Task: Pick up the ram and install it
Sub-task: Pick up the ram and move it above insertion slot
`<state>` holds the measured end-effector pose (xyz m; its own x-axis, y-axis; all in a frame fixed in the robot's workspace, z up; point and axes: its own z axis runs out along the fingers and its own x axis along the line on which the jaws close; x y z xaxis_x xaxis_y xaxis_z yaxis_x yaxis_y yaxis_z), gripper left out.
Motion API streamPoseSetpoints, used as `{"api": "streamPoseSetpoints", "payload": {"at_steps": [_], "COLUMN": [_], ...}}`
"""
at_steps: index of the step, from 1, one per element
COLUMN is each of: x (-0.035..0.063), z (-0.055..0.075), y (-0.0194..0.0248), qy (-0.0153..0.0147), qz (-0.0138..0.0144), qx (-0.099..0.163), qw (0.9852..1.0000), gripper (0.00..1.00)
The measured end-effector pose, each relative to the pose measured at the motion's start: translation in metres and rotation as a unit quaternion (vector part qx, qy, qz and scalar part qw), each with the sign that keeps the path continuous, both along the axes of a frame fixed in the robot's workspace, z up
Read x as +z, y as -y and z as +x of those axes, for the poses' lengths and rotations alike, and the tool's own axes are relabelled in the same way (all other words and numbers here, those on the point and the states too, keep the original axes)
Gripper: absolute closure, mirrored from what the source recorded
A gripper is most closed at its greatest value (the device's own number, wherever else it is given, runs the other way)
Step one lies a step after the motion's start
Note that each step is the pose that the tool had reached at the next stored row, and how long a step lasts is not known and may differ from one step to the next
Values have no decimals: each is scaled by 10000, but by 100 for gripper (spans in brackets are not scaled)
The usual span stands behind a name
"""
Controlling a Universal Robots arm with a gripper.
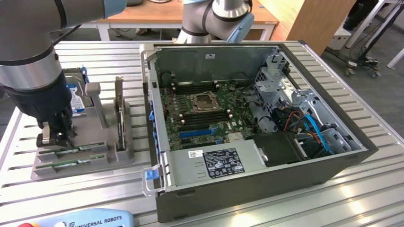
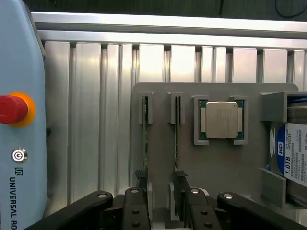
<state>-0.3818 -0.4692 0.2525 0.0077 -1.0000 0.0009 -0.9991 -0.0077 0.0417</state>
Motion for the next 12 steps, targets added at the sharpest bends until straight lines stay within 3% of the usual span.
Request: {"api": "streamPoseSetpoints", "payload": {"at_steps": [5,12], "x": [-1,-19], "z": [1,0], "y": [78,82], "qy": [1,2], "qz": [1,1], "qx": [1,0], "qw": [10000,10000], "gripper": [64,64]}}
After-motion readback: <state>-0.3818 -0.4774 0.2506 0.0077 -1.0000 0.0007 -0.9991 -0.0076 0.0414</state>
